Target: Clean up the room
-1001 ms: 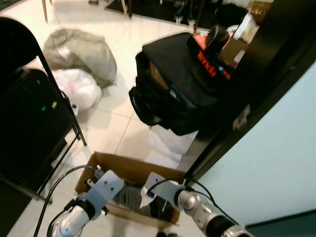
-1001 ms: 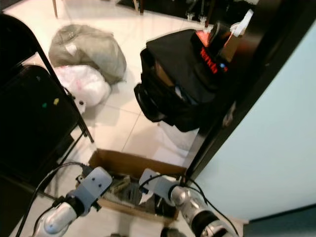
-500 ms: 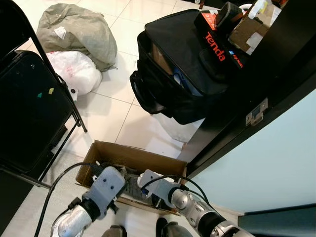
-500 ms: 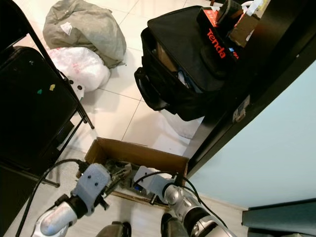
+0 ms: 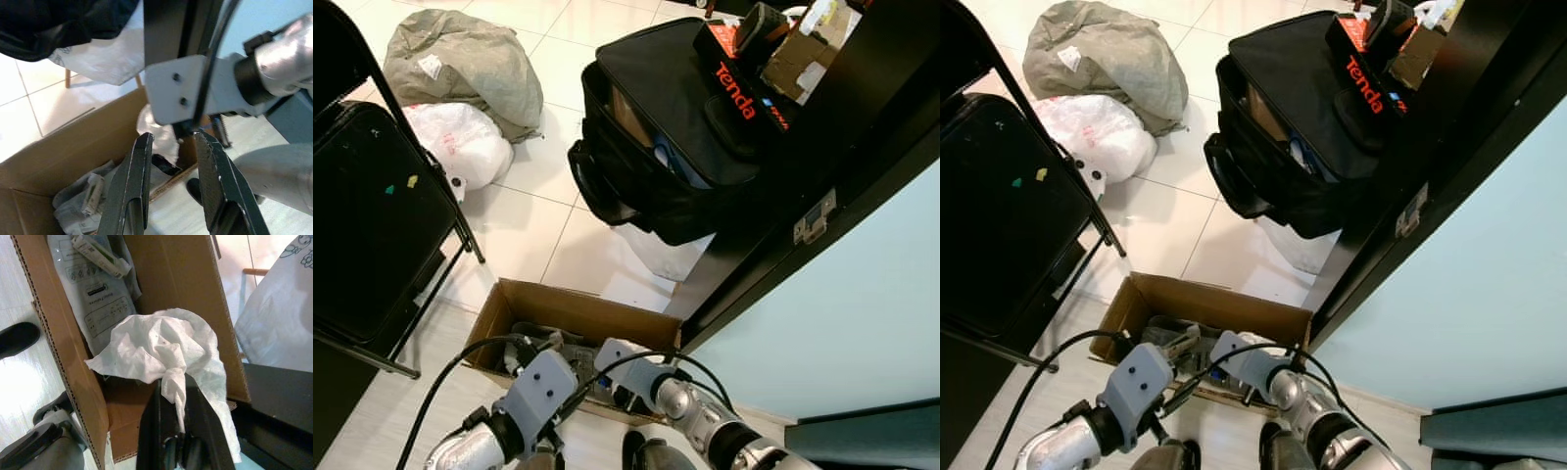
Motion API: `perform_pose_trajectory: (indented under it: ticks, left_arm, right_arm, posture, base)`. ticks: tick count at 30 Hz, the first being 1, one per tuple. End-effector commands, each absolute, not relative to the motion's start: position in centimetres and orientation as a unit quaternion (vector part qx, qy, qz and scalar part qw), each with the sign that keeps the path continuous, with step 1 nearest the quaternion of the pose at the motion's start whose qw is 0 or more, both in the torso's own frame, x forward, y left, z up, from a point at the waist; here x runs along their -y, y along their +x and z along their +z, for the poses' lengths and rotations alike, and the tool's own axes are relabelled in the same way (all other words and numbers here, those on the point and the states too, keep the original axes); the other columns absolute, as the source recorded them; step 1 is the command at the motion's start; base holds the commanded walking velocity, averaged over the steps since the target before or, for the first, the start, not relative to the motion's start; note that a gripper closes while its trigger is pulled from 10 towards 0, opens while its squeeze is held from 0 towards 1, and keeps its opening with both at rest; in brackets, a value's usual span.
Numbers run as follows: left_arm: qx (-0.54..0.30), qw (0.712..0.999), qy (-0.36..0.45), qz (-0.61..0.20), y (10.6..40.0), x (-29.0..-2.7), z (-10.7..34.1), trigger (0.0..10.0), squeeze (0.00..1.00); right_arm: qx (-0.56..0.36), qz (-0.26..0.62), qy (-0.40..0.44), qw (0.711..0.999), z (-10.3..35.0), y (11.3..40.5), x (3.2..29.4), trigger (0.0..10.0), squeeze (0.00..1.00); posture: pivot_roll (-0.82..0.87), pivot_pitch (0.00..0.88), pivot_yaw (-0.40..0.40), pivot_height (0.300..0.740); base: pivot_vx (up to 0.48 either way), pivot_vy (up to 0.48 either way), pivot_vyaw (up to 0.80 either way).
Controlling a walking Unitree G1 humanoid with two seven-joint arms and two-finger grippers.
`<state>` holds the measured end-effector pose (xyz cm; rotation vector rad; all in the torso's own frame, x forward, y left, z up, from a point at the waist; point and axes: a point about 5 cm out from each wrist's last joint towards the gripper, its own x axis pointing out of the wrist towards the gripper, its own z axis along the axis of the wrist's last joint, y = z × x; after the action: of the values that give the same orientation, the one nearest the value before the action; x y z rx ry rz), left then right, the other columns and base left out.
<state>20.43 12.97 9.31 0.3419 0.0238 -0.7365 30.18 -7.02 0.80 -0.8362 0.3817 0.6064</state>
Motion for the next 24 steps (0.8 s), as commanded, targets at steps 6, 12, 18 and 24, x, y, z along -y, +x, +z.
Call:
perform_pose_trajectory:
  ticks: [6,12,18,24]
  left_arm:
    - [-0.035,0.906,0.171,-0.387,19.5,-12.9,8.8,10.0,0.00]
    - [-0.041,0.902,0.177,-0.393,19.5,-13.1,8.6,10.0,0.00]
    - [-0.044,0.907,0.193,-0.373,20.4,-13.7,8.4,10.0,0.00]
    - [-0.097,0.937,0.195,-0.273,21.9,-15.3,7.0,10.0,0.00]
  right_arm:
    - [-0.196,0.282,-0.396,0.851,0.1,29.7,7.5,10.0,1.00]
    - [-0.197,0.288,-0.399,0.848,0.0,29.6,7.4,10.0,0.00]
    - [-0.194,0.293,-0.405,0.844,0.1,29.7,7.4,10.0,0.00]
    - [-0.202,0.262,-0.371,0.867,0.4,30.2,8.3,10.0,0.00]
  posture:
    - [0.17,0.366,-0.088,0.740]
    - [0.16,0.352,-0.092,0.740]
    - [0.16,0.320,-0.096,0.740]
    - [0.14,0.242,-0.091,0.740]
  base:
    - [0.000,0.000,0.00]
    - [0.000,0.000,0.00]
    - [0.000,0.000,0.00]
    - [0.000,0.000,0.00]
